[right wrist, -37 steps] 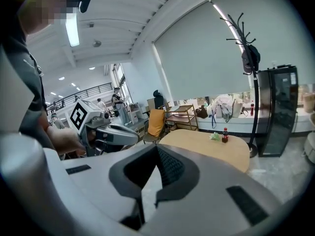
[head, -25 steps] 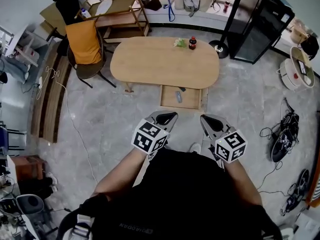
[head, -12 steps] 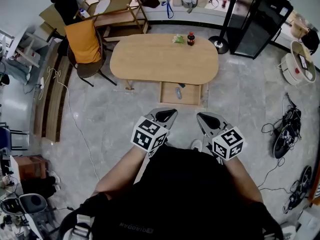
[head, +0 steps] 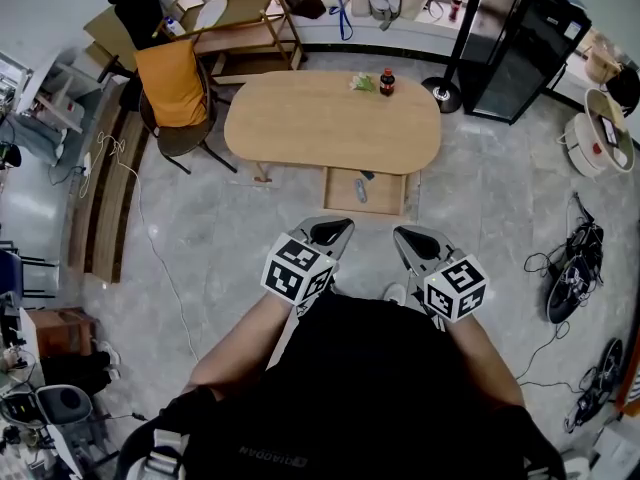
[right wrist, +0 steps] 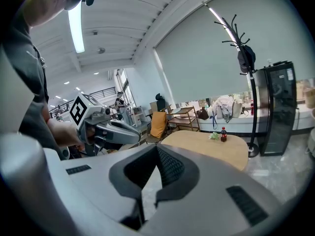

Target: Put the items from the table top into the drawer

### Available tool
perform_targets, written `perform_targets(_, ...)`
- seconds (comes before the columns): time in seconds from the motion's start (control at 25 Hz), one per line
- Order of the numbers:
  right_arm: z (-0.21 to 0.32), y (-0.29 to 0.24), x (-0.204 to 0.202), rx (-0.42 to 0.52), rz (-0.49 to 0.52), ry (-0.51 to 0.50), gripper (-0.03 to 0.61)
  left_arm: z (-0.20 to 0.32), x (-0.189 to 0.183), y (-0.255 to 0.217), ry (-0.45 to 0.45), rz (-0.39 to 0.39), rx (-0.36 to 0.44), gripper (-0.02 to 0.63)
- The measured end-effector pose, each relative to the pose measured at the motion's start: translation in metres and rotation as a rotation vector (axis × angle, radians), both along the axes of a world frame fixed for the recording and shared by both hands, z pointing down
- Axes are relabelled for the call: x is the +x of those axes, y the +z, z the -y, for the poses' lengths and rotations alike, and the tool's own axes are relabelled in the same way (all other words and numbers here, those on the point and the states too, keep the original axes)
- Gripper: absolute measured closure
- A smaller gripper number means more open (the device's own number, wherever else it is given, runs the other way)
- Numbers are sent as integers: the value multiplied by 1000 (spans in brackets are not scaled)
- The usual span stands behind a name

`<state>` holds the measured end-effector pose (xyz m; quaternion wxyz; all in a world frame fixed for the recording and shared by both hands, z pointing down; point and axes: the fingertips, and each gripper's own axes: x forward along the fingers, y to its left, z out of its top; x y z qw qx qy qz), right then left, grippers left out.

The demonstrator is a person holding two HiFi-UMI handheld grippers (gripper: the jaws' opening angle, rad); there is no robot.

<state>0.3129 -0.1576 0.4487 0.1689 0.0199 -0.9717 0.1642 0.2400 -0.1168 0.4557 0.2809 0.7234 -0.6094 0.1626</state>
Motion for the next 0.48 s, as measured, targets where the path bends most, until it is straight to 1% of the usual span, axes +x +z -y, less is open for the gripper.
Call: perform_targets(0.48,2,2,-4,-2,-9,10,575,4,-4,0,17,1,0,609)
